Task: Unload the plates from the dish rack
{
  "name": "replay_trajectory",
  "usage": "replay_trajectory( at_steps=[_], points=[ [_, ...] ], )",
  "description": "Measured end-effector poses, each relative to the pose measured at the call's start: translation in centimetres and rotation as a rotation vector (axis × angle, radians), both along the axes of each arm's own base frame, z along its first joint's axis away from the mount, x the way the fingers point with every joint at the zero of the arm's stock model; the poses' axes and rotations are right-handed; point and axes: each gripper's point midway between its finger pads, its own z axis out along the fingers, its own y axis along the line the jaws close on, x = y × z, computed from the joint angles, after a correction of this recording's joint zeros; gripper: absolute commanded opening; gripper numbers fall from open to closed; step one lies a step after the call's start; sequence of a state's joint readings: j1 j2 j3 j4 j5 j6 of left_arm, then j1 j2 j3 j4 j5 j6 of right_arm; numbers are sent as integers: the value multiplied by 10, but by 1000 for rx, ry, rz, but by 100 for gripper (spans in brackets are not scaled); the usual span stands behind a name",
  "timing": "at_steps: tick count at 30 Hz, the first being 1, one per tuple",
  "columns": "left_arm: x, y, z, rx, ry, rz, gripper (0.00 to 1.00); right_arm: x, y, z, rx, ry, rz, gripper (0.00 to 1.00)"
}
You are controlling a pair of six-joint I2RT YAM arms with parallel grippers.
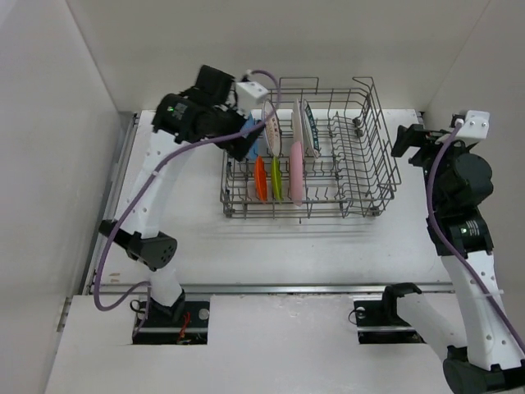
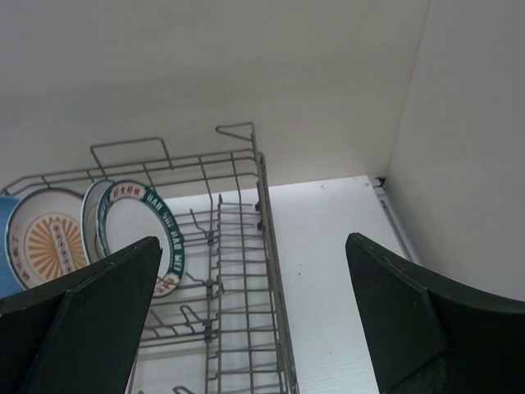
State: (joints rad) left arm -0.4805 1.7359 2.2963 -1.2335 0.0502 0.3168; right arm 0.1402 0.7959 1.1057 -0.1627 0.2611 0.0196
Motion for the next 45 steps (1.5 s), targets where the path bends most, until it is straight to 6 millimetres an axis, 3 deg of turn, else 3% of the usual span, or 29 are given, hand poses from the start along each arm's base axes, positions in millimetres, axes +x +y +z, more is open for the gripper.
replay_trajectory(
  at_steps=[3,9,11,12,15,20,25,28,32,38,41,45],
  points=[
    [-16,-40,-12,16,42,-111,97,7,8,-12,5,63,40,100],
    [-13,-71,-17,-69,81,-161,90,26,25,-50,17,201,116,100],
    [-8,-87,-16,-110,75,-177,93,29,27,-60,27,235,120,100],
    [-7,-97,-17,-129,72,-185,100,30,27,-64,32,248,118,100],
    [-1,-130,-20,-161,46,-198,100,30,26,-75,73,274,101,100],
    [6,-182,-46,-110,-10,-191,100,26,28,-90,168,300,86,100],
    [25,-211,-84,56,-123,-100,100,14,17,-98,223,292,19,100],
    [34,-211,-103,141,-155,-48,100,13,8,-96,221,278,-26,100],
    [44,-197,-106,208,-191,21,91,18,-2,-110,210,321,-96,100],
    [43,-184,-113,245,-170,58,67,21,-6,-127,193,379,-130,100],
    [38,-183,-122,256,-136,51,49,20,-6,-135,191,393,-132,100],
    [34,-183,-132,254,-109,60,37,23,-8,-150,181,433,-153,100]
  ],
)
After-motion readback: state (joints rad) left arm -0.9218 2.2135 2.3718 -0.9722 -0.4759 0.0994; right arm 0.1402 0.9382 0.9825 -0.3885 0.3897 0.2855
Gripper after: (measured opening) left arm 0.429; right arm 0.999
